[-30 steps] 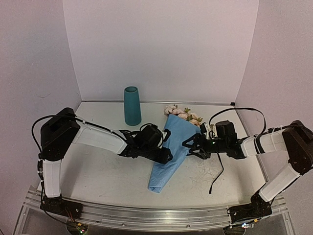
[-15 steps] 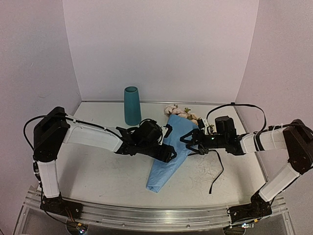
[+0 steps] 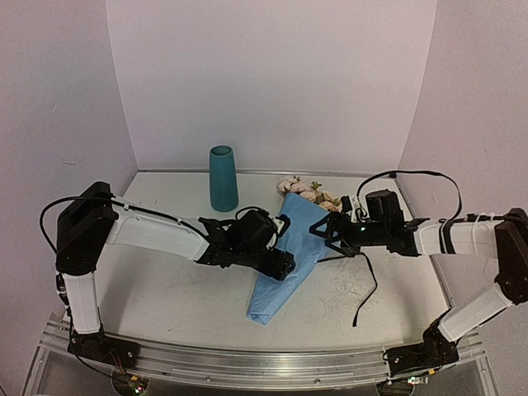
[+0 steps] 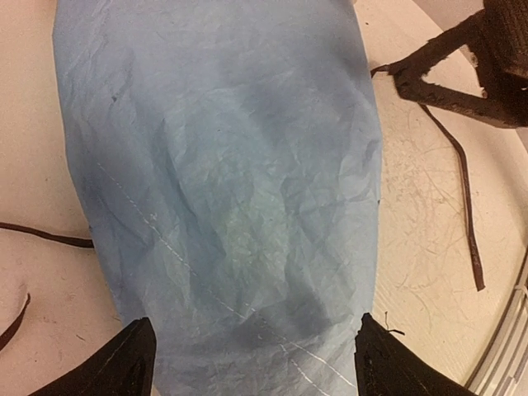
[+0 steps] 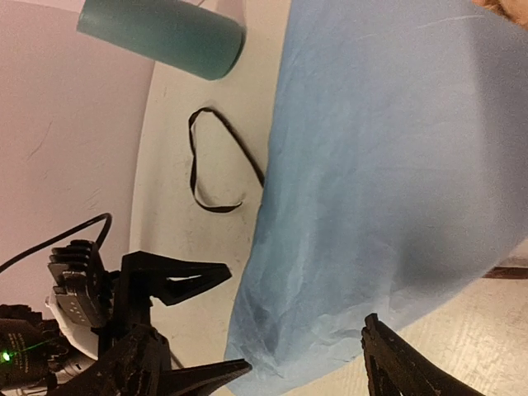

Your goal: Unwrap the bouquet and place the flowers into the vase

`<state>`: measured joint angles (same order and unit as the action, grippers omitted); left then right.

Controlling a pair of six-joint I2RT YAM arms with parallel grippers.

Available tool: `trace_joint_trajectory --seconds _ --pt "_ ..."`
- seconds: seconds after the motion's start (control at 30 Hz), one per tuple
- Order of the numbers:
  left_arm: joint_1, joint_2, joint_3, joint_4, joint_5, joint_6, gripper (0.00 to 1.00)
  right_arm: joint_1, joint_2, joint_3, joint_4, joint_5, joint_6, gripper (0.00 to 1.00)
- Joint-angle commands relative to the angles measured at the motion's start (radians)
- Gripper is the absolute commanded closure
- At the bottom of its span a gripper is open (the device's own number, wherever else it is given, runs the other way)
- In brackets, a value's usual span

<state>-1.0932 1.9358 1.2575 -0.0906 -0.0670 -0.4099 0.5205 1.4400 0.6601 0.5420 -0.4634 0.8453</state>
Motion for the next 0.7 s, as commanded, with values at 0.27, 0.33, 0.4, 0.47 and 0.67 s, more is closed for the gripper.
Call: trace_joint_trajectory --seconds 0.27,0.33,0.4,0.47,0.67 --pt "0.101 -0.077 -0.013 -0.025 -0.04 -0.045 0.19 -0.001 -0.013 -0.128 0.015 0.081 0.025 0.02" --pt "0.13 -0.065 -0.022 -0.006 0.02 -0.07 0.21 0.0 0.028 -0.137 0.097 0.047 0.06 0.02" --pt "0.151 -0.059 -0.033 0.019 0.058 -0.077 0.23 0.003 0.07 -0.135 0.16 0.021 0.092 0.02" --pt "0.162 -0.05 -0.036 0.025 0.064 -0.078 0.23 0.012 0.109 -0.122 0.211 0.004 0.117 0.02" --pt "0.18 0.009 -0.02 0.028 0.131 -0.084 0.26 0.062 0.164 -0.054 0.28 -0.035 0.157 0.02"
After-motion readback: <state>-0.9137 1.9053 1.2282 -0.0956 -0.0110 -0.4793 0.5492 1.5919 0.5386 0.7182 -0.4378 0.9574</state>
